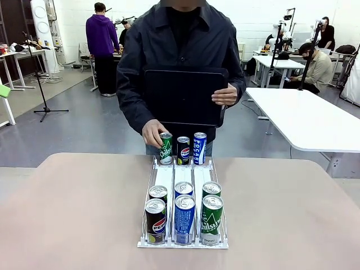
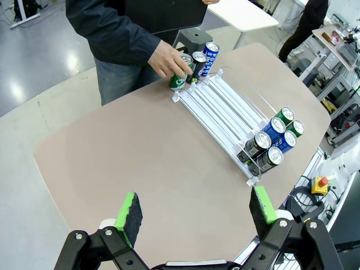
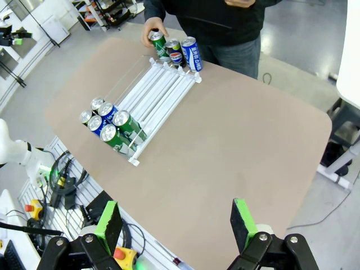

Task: Retrieve and hand over the desired beverage to the person.
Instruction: Pick up a can of the same type that the person held from the Automatic Can Dispenser.

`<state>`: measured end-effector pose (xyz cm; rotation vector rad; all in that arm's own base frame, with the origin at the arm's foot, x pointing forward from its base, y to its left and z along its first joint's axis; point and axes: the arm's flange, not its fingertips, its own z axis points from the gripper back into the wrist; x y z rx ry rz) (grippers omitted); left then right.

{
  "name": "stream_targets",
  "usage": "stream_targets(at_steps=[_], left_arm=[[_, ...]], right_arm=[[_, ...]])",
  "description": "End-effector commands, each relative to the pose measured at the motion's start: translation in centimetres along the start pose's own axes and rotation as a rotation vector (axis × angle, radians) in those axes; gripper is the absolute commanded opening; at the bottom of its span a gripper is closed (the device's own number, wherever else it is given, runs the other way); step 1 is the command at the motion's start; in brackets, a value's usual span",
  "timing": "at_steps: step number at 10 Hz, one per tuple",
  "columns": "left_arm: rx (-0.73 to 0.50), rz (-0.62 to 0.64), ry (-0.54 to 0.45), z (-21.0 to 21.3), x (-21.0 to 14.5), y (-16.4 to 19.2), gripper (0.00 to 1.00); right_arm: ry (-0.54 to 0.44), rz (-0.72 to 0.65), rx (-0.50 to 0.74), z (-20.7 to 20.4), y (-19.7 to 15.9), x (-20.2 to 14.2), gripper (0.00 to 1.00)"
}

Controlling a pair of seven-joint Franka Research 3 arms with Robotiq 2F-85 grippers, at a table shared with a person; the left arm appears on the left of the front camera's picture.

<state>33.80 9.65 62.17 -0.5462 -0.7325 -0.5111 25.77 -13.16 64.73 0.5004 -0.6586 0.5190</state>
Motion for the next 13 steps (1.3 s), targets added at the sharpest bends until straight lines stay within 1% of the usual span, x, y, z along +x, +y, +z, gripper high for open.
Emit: stream_targets(at_steps=[1,5,6,8,9,10,11,13], left_arm=[[-0.013,-0.013,-0.007,0.1,0.0,0.2,1.00],[-0.013,-0.013,-0.007,0.1,0.0,0.2,1.00],[-0.013,-0.013,-0.007,0.1,0.0,0.2,1.00],[-0.013,-0.013,-0.007,0.1,0.0,0.2,1.00],[-0.013,-0.013,-0.007,0.1,0.0,0.2,1.00],[-0.013,-0.013,-0.007,0.1,0.0,0.2,1.00],[-0.013,-0.013,-0.007,0.1,0.0,0.2,1.00],[-0.013,-0.013,-0.007,0.1,0.0,0.2,1.00]], right_arm=[[-0.011,0.008,0.020,-0.1,0.0,0.2,1.00],[-0.011,0.008,0.020,-0.1,0.0,0.2,1.00],[0.000,0.000,0.000,0.0,0.0,0.0,1.00],[0.198,0.084,-0.013,-3.4,4.1,3.9,1.00],[0.288,0.091,-0.020,-5.4,6.2,5.7,1.00],[0.368,0.078,-0.035,-7.8,8.3,7.1,1.00],[0.464,0.025,-0.072,-11.0,10.5,8.2,1.00],[0.540,-0.025,-0.157,-16.5,13.7,8.7,1.00]])
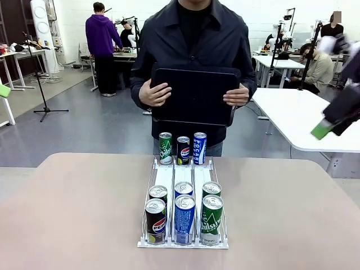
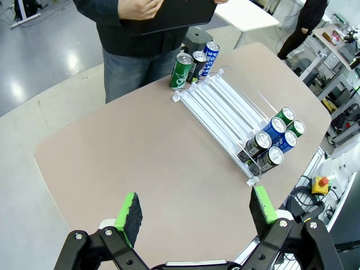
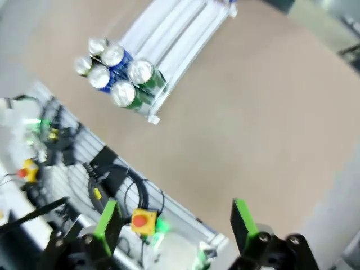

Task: Retrieve and hand over the desired beverage to the person.
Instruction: Pick up a can of the same type that the person held from the Automatic Can Dispenser.

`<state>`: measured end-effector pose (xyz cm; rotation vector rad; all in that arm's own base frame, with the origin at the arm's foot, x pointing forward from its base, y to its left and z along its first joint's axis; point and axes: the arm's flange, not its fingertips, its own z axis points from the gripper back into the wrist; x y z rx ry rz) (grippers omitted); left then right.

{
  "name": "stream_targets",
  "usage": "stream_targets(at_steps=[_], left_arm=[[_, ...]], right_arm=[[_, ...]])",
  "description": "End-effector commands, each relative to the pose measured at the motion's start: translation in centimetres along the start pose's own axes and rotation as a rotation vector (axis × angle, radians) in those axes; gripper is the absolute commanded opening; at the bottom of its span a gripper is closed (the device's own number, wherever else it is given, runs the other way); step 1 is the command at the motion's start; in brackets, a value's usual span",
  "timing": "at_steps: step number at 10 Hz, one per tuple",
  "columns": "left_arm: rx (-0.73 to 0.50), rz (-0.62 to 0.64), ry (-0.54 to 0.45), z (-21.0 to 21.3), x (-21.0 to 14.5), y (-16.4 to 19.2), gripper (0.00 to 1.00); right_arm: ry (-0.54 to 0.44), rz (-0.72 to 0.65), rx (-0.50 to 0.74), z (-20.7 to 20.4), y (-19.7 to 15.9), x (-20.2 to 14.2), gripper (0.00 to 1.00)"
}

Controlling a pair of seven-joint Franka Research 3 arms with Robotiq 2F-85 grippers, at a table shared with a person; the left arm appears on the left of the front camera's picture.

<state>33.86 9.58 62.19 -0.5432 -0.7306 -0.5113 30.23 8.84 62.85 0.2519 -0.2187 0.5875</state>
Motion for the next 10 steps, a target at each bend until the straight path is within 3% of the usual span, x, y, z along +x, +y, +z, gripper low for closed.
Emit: stream_targets(at_steps=[1,3,10], left_arm=[[-0.016,-0.013,-0.010,0.1,-0.1,0.2,1.00],[-0.016,-0.013,-0.010,0.1,-0.1,0.2,1.00],[-0.016,-0.013,-0.010,0.1,-0.1,0.2,1.00]], right_arm=[[0.086,-0.046,-0.057,-2.1,1.6,1.7,1.00],[0.101,-0.048,-0.074,-5.0,4.3,2.6,1.00],[0.098,-0.040,-0.049,-4.7,4.1,2.6,1.00]])
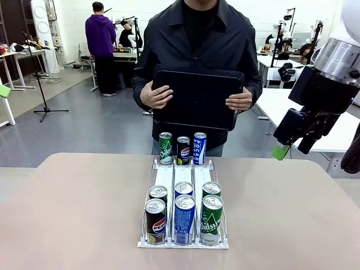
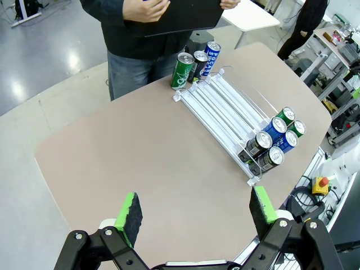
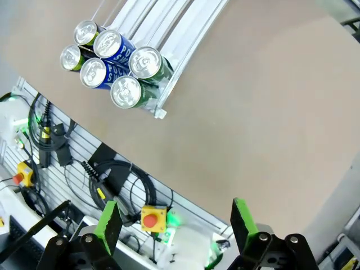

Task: Retrieve and hand over the desired beverage to the person.
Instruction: Pick up a can of the same type that the person held from the Automatic Can Dispenser.

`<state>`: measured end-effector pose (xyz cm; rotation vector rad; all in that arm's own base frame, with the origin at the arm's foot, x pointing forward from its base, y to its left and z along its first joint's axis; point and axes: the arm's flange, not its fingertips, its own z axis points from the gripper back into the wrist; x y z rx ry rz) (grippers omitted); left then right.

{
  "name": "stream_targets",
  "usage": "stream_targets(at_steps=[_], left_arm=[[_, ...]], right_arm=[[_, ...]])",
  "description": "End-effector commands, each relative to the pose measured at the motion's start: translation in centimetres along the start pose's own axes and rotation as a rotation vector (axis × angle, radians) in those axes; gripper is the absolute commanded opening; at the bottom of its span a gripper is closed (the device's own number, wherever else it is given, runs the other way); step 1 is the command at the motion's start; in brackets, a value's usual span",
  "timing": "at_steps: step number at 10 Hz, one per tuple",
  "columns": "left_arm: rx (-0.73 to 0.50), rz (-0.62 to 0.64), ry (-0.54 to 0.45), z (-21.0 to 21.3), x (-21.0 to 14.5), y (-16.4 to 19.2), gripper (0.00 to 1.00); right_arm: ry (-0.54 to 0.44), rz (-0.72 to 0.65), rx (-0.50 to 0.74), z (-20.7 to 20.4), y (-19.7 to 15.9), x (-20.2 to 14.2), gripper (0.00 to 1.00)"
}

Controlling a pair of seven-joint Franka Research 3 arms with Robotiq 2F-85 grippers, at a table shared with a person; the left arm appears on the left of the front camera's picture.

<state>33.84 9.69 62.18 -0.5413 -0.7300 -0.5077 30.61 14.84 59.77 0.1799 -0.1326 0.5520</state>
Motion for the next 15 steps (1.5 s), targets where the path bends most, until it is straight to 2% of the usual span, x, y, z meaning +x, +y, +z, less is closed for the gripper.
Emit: stream_targets(at_steps=[1,5,7,11,15], left_arm=[[-0.019,-0.016,-0.010,0.1,0.0,0.1,1.00],[-0.019,-0.016,-0.010,0.1,0.0,0.1,1.00],[-0.019,-0.016,-0.010,0.1,0.0,0.1,1.00],[-0.019,-0.016,-0.010,0.1,0.0,0.1,1.00],[-0.019,-0.016,-0.010,0.1,0.0,0.1,1.00]], right_arm=[[0.021,-0.087,-0.061,-2.0,1.9,0.9,1.00],[0.064,-0.382,-0.192,-12.0,9.3,4.9,1.00],[0.059,-0.439,-0.221,-15.9,10.9,6.3,1.00],[-0.018,-0.432,-0.190,-17.5,10.4,7.1,1.00],[-0.003,-0.462,-0.159,-19.1,10.0,7.2,1.00]])
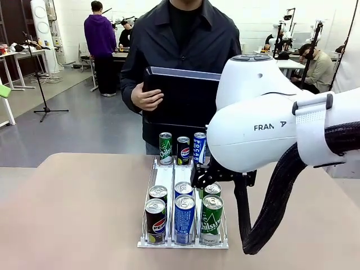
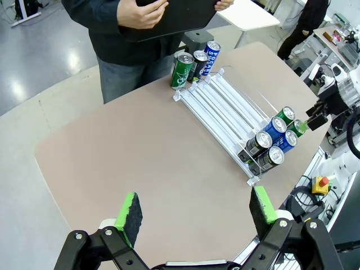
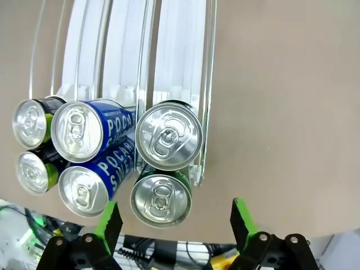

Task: Retrieve and hand over the desired beverage to the person.
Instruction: Pick up a can of the same type that the person held from the Automatic Can Dispenser.

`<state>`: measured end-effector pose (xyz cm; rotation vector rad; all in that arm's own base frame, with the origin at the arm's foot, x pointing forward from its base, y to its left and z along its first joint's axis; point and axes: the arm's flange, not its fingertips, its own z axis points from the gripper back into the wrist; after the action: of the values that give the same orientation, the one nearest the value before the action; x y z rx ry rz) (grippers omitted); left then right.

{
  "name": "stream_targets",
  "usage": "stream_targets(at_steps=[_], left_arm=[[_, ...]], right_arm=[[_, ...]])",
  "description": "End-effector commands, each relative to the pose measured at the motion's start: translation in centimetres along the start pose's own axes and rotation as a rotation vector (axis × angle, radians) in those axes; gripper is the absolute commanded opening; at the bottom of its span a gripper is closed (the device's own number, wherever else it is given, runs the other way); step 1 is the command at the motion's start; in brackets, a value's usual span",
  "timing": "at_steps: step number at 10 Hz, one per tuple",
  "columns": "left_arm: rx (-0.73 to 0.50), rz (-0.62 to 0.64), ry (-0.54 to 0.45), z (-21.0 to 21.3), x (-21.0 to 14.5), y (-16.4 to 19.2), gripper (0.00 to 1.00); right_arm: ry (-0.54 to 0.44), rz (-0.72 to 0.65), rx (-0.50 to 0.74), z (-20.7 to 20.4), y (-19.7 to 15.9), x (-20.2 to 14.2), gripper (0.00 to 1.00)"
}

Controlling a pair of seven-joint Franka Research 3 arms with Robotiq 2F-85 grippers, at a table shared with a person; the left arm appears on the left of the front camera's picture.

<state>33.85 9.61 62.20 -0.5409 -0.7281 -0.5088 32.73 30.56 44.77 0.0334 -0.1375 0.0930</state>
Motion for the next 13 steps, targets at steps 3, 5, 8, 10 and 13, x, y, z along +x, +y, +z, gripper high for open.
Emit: stream_targets(at_steps=[3,5,8,10,13], left_arm=[[-0.018,-0.015,-0.012,0.1,-0.1,0.2,1.00],[-0.018,-0.015,-0.012,0.1,-0.1,0.2,1.00],[-0.018,-0.015,-0.012,0.1,-0.1,0.2,1.00],[-0.018,-0.015,-0.012,0.1,-0.1,0.2,1.00],[-0.018,-0.015,-0.012,0.1,-0.1,0.2,1.00]], right_arm=[[0.036,-0.008,0.026,-2.2,0.1,0.0,1.00],[0.044,0.001,0.042,-2.7,0.1,0.0,1.00],[0.043,0.022,0.057,-2.7,-0.2,0.0,1.00],[0.043,0.035,0.058,-2.7,-0.3,0.0,1.00],[0.063,0.102,0.087,-2.9,-0.4,-0.3,0.42]])
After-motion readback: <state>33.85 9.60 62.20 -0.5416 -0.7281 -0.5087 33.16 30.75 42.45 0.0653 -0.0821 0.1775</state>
